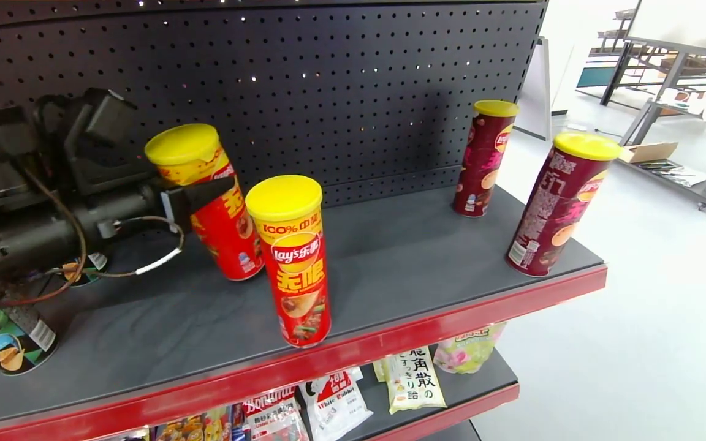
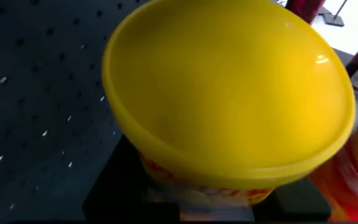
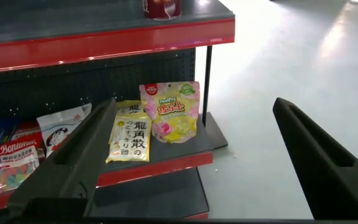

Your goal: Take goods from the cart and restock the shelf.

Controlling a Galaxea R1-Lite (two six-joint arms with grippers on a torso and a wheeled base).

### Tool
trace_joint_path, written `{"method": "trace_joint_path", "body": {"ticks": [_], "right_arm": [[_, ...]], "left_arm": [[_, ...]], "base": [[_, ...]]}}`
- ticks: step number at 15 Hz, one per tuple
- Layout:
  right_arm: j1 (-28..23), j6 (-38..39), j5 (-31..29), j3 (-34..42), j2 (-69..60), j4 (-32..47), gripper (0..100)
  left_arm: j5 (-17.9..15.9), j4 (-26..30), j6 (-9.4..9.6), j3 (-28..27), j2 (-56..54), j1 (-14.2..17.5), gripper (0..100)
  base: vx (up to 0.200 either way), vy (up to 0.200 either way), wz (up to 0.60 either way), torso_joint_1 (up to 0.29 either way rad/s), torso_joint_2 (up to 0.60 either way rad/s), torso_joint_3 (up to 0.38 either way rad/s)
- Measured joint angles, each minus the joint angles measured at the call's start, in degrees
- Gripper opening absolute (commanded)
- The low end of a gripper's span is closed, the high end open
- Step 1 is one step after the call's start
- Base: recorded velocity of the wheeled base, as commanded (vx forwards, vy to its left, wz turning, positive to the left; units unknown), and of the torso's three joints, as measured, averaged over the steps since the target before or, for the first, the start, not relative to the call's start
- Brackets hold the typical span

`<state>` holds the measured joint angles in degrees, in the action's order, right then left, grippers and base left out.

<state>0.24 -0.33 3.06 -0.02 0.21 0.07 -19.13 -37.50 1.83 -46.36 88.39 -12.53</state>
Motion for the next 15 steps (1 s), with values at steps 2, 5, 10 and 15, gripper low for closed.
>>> {"method": "trace_joint_path", "body": {"ticks": [2,5,10,15], "right_arm": [[0.0,0.0,0.0,0.0,0.0,0.0,100],[0.0,0.0,0.0,0.0,0.0,0.0,100],[0.0,0.0,0.0,0.0,0.0,0.0,100],[0.0,0.0,0.0,-0.1,0.0,0.0,100]], "left_arm": [[0.0,-0.4,-0.20,-7.6,7.6,-1.4,0],[0.0,-0.4,-0.30,-17.2,16.2,-3.2,0],[-0.4,2.3,-0.27,-21.8,21.8,-4.0,0],[-1.3,2.7,-0.24,-21.9,21.6,-4.0,0]], "base": [[0.000,0.000,0.00,0.000,0.00,0.000],[0.000,0.000,0.00,0.000,0.00,0.000],[0.000,0.000,0.00,0.000,0.00,0.000],[0.000,0.000,0.00,0.000,0.00,0.000]]}}
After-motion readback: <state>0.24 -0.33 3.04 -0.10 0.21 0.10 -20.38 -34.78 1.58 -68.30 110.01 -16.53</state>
